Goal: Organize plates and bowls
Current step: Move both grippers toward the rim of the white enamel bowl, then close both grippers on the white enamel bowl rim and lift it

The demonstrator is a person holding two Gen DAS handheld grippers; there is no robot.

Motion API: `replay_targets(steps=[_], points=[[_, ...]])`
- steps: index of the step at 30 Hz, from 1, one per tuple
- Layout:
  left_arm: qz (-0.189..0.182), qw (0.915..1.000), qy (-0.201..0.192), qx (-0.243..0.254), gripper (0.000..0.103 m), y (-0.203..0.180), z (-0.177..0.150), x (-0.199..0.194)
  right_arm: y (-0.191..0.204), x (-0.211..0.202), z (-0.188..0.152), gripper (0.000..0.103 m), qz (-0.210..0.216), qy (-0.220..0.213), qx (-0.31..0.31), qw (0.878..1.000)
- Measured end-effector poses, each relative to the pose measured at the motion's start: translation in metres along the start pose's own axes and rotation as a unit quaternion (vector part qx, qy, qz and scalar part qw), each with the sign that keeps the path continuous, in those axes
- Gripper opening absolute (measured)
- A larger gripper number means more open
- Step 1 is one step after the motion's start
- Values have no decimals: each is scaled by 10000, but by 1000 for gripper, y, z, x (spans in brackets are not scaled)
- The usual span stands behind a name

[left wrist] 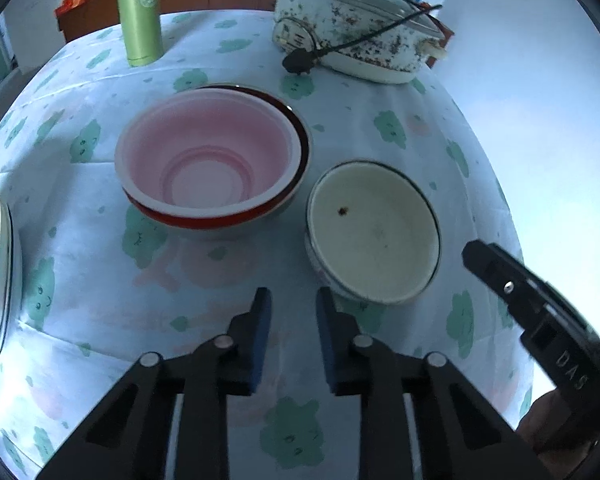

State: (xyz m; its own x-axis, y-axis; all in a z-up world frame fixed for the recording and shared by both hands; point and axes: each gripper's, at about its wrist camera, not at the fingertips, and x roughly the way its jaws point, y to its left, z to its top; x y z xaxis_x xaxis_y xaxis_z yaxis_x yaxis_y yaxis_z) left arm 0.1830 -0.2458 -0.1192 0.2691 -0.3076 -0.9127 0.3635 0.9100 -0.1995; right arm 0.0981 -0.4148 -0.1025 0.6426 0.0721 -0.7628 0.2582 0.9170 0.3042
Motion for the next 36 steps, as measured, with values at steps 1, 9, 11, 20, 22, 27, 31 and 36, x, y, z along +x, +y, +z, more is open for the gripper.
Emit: replay_targets(steps=[1, 9, 11, 20, 22, 27, 31, 36], points=[[-9, 10000, -5, -63, 14, 0, 1, 1, -1, 3, 1, 37, 52, 21, 19, 10000], [-66, 9997, 19, -215, 5, -9, 9, 9, -1, 24, 10, 20, 88, 132, -23, 9999], [-76, 9997, 22, -220, 5, -9, 10, 9, -2, 25, 11, 20, 80, 117, 3, 9999], [-359, 9989, 23, -307, 5, -15, 7, -2, -10, 33, 17, 20, 113, 192, 16, 9998], [-379, 9984, 127, -412, 5, -13, 6, 3, -9, 41, 19, 20, 125, 286, -38, 9995], [-256, 9994, 38, -225, 5, -19, 11, 4, -8, 60, 21, 20, 151, 542, -25, 9984], [-225, 9997, 24, -75, 7, -20, 11, 5, -6, 62, 18, 16, 64, 704, -151, 9974], [-141, 9998, 62, 102, 7, -21, 9, 3, -7, 51, 10, 16, 89, 904, -262, 9955]])
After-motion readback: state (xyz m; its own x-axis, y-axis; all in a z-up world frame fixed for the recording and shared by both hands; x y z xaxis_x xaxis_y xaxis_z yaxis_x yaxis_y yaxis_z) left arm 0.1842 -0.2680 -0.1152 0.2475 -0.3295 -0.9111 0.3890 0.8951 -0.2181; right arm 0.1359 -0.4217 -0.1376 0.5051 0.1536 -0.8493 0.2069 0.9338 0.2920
